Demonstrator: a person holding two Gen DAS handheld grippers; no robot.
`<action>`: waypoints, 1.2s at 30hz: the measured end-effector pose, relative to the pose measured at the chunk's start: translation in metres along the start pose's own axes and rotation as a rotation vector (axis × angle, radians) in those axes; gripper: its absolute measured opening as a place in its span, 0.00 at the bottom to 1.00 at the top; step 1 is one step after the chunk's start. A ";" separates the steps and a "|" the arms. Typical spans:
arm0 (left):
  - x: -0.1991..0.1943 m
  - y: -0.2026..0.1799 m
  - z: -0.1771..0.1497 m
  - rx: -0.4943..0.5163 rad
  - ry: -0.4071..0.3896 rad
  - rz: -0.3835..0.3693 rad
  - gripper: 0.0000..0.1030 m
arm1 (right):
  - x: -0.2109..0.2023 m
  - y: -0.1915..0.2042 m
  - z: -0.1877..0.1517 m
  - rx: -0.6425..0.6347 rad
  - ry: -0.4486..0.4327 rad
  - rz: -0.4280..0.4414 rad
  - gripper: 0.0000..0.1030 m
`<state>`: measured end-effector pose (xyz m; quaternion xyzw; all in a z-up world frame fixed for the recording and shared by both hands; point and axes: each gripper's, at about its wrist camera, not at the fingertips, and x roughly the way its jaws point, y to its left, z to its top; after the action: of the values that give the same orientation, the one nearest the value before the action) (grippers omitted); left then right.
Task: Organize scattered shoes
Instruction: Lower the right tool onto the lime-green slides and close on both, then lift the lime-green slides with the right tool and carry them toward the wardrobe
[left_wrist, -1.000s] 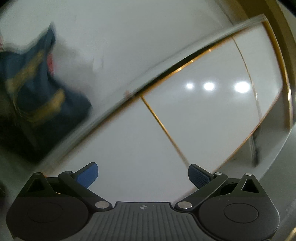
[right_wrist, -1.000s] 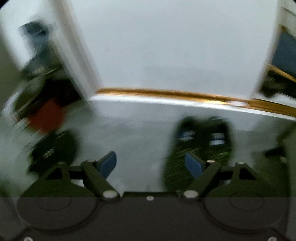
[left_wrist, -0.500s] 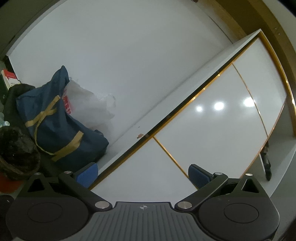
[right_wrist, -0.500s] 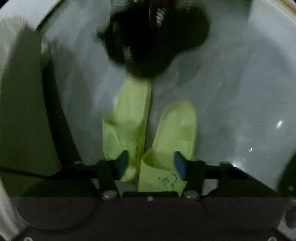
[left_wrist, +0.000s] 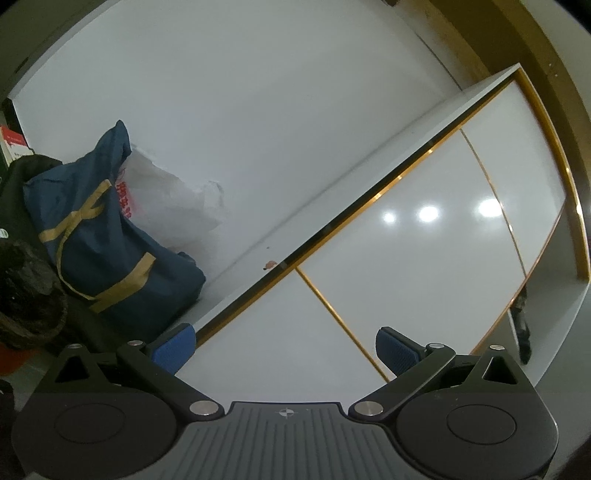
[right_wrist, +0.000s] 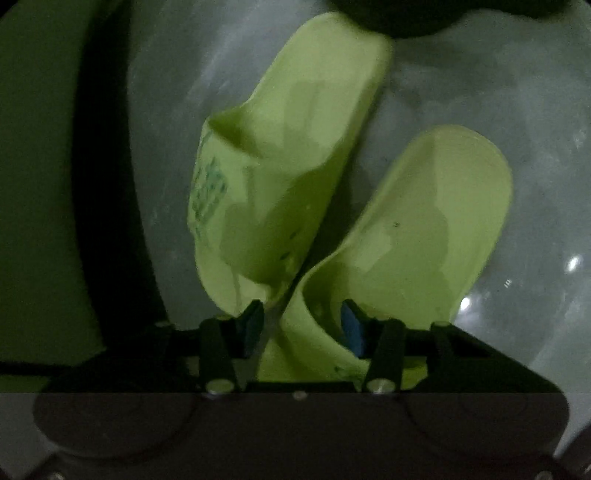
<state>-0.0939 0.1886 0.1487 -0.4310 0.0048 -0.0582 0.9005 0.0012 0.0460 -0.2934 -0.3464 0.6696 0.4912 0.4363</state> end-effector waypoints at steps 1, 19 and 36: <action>0.000 0.001 0.000 -0.004 -0.001 -0.002 1.00 | -0.002 0.001 0.000 -0.004 -0.010 0.005 0.15; 0.007 0.005 -0.005 -0.033 0.005 -0.015 1.00 | -0.058 -0.056 0.031 0.342 -0.200 0.174 0.45; 0.004 0.009 -0.006 -0.051 -0.011 -0.015 1.00 | -0.029 -0.010 0.078 0.254 0.154 -0.108 0.22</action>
<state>-0.0896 0.1887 0.1381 -0.4541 -0.0018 -0.0623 0.8888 0.0397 0.1193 -0.2809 -0.3608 0.7381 0.3503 0.4498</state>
